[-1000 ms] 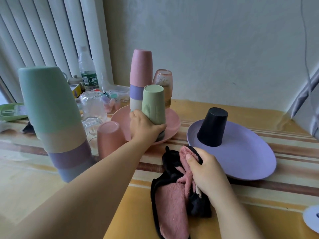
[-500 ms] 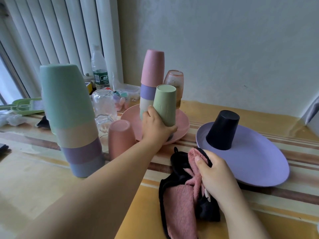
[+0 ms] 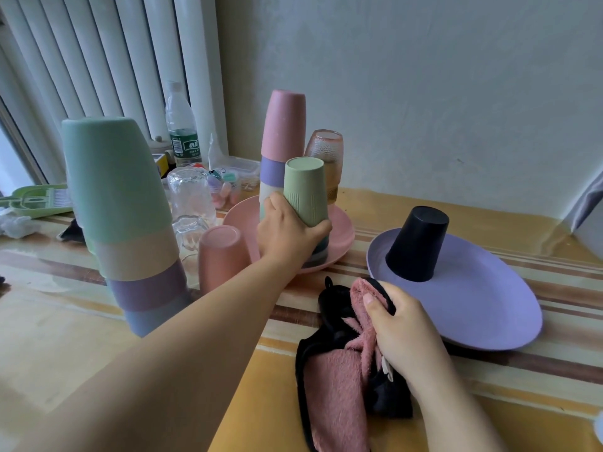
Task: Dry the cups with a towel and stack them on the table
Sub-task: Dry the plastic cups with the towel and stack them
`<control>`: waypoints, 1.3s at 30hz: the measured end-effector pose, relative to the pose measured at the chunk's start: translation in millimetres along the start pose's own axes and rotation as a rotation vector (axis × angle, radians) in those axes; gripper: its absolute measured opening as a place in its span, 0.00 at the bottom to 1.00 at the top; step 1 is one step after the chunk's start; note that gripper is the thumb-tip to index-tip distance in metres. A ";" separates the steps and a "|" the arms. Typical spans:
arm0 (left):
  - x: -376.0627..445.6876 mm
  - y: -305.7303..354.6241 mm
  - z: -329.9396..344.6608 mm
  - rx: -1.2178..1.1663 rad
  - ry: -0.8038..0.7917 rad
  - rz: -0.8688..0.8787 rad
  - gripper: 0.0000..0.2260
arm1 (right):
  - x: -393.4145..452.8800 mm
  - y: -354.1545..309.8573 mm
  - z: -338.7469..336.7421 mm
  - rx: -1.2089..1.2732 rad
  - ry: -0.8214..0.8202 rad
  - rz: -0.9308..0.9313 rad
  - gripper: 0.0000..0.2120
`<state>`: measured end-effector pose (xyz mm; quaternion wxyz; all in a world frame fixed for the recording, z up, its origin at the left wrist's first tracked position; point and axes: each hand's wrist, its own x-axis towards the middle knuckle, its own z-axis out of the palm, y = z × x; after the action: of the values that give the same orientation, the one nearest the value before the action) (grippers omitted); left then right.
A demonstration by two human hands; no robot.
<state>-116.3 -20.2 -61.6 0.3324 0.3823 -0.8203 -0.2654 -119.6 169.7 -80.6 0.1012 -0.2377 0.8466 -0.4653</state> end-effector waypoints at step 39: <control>16.4 12.0 -15.6 -0.337 0.058 0.184 0.30 | 0.9 1.7 2.1 0.004 -0.015 0.008 0.16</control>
<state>-118.0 -29.3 -37.7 0.4379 0.2519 -0.7859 -0.3566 -120.1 168.4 -83.1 0.1098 -0.2376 0.8457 -0.4650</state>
